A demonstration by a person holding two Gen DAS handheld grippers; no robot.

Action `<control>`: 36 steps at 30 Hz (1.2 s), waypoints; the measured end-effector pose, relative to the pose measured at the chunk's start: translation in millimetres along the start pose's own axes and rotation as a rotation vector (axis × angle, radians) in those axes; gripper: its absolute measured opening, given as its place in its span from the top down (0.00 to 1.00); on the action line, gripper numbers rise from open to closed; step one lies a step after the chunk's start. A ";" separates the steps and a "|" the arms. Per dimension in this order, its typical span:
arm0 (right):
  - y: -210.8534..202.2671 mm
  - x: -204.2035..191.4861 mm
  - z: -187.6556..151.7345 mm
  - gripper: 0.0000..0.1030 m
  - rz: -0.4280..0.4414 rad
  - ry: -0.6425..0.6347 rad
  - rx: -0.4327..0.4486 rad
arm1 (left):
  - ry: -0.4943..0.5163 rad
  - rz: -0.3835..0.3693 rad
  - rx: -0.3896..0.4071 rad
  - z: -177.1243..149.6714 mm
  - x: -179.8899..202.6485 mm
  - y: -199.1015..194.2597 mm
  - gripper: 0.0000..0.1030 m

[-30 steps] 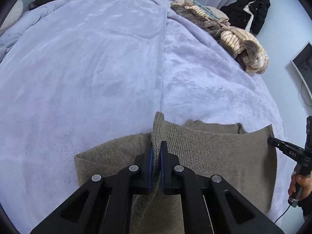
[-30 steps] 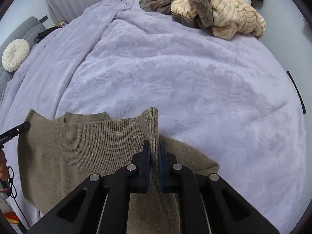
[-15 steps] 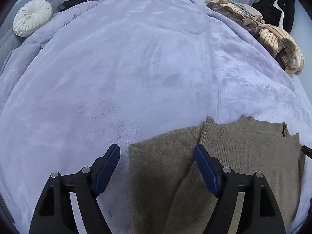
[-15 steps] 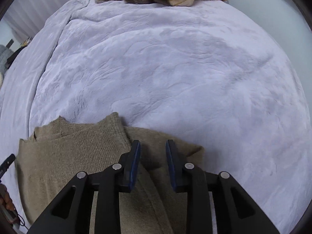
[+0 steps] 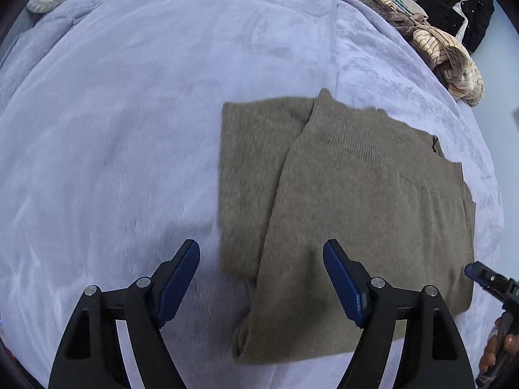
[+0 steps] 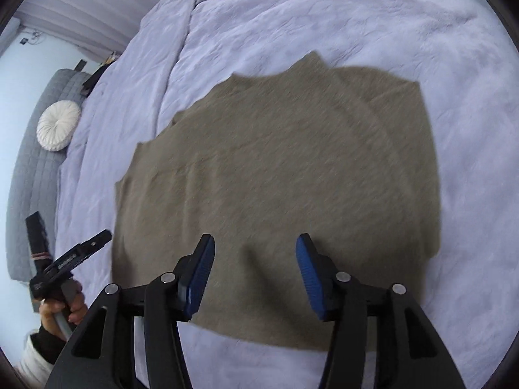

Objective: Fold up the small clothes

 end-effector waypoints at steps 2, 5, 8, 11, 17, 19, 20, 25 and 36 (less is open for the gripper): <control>7.2 -11.3 -27.5 0.45 0.078 0.028 -0.059 | -0.007 -0.024 -0.028 -14.3 -3.1 0.3 0.24; 14.7 -7.1 -61.2 0.45 0.134 0.128 -0.115 | -0.005 -0.072 -0.051 -30.1 -1.5 -1.2 0.24; 11.2 19.2 -75.2 0.45 0.121 0.258 -0.086 | -0.005 -0.118 -0.049 -34.9 3.7 -3.9 0.24; -4.6 56.3 -75.5 0.45 0.119 0.443 -0.003 | 0.012 -0.100 -0.037 -36.3 3.9 -5.3 0.26; -24.5 100.4 -73.4 0.45 0.085 0.640 0.111 | 0.011 -0.118 -0.091 -49.9 4.8 2.8 0.34; -29.5 110.6 -73.7 0.45 0.086 0.689 0.126 | 0.017 -0.116 -0.114 -56.0 6.0 5.8 0.37; -31.6 113.6 -75.6 0.45 0.082 0.717 0.139 | 0.022 -0.114 -0.124 -58.4 6.4 6.7 0.43; -41.7 123.8 -91.4 0.40 0.072 0.783 0.166 | 0.021 -0.129 -0.136 -63.0 5.1 3.7 0.43; -40.6 104.6 -50.9 0.92 0.102 0.594 0.153 | 0.082 -0.091 -0.097 -57.6 12.8 -7.6 0.85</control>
Point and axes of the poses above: each gripper's, at about its wrist camera, not at the fingertips, and y roughly the way its jaws point, x to its right, z to its top, the point moved 8 cm from there along y, roughly the way its jaws point, and after that the axes turned 3 degrees about x, right-handed, at the moved point
